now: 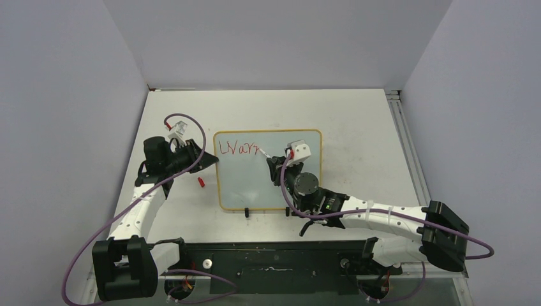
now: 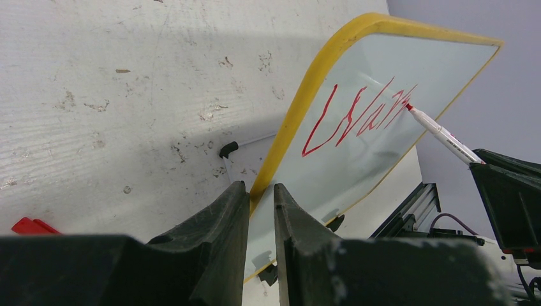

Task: Write a sentence on the whiteboard

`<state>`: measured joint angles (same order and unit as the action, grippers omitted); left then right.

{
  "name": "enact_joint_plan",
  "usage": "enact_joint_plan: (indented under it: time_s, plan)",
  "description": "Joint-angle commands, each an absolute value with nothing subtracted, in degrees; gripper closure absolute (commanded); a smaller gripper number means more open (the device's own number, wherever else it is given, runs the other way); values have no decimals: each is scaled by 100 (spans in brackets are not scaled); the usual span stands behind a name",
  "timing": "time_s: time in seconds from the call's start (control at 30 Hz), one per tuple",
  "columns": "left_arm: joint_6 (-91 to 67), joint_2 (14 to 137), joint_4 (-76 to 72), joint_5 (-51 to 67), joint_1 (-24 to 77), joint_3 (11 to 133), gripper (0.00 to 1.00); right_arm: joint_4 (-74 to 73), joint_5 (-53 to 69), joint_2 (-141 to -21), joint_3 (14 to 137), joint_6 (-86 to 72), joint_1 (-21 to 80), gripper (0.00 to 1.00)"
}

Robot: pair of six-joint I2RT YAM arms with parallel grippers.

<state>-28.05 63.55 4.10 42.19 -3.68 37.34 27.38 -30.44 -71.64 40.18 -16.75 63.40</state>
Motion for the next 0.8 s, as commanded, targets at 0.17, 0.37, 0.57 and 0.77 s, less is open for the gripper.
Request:
enact_joint_plan:
  time_s: [0.17, 0.37, 0.57, 0.77]
  plan:
    - [-2758, 6288, 325, 4364, -334, 3984, 81, 2667, -3203, -6963, 3789, -1885, 6284, 95]
    - [-2760, 6284, 323, 4360, -338, 3981, 81, 2629, -3217, -6892, 3650, -1989, 6340, 95]
    - [-2759, 6283, 326, 4364, -334, 3981, 81, 2662, -3220, -6918, 3654, -1990, 6372, 95]
    - [-2759, 6279, 326, 4357, -334, 3981, 81, 2655, -3181, -6945, 3684, -1961, 6408, 95]
